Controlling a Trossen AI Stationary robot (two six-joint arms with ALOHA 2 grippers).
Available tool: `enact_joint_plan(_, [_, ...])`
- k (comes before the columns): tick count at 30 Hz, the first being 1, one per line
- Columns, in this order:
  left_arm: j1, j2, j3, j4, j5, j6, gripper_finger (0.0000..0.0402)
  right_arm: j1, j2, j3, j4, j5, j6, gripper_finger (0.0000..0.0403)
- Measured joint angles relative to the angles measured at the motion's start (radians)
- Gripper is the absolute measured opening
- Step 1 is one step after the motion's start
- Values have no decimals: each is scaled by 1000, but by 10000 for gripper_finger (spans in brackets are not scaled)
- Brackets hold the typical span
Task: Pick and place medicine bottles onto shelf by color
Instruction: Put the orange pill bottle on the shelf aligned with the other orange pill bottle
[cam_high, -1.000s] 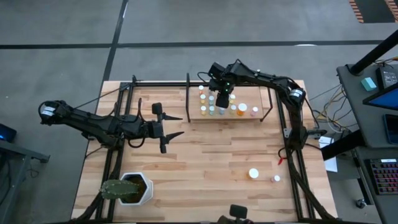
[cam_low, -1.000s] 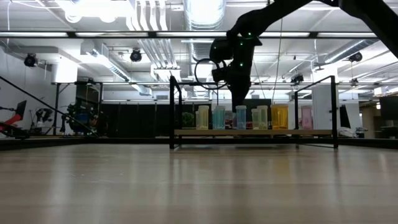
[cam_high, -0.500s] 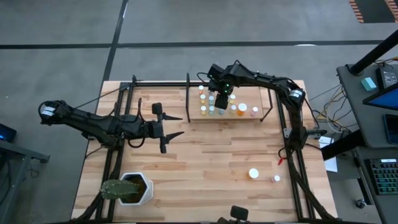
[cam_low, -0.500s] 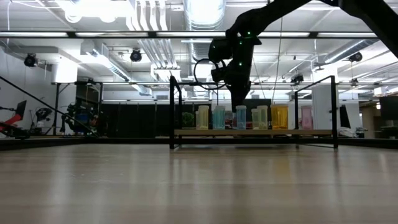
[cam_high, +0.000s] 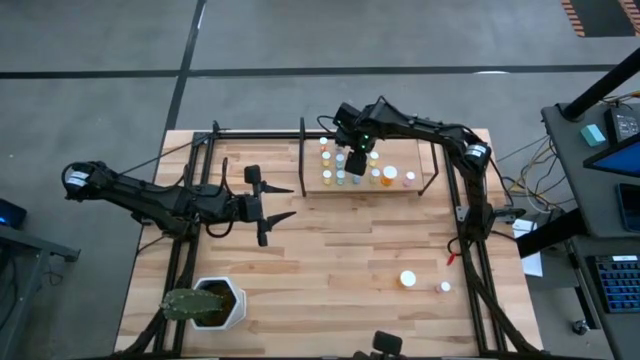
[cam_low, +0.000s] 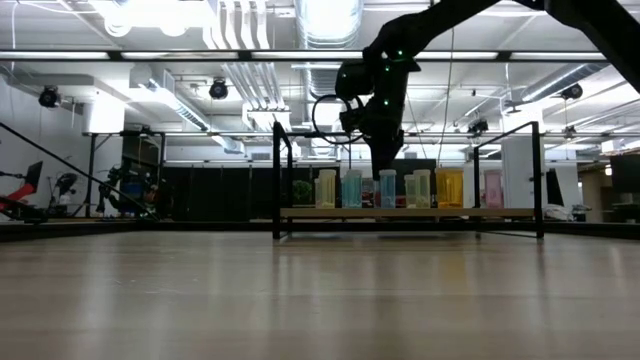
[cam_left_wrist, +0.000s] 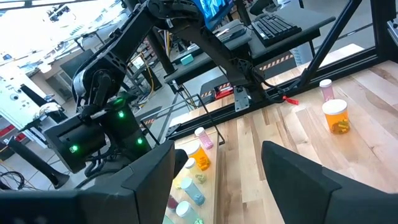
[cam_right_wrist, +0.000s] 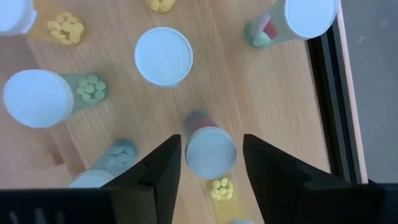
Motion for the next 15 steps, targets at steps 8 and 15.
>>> enact_joint_plan(8, [0, 0, 0, 1, 0, -8, 224, 10, -90, 78, -78, 1, 58, 166])
enact_joint_plan(15, [0, 0, 0, 7, 0, -39, 224, 123, -267, 40, -102, -9, 228, 163])
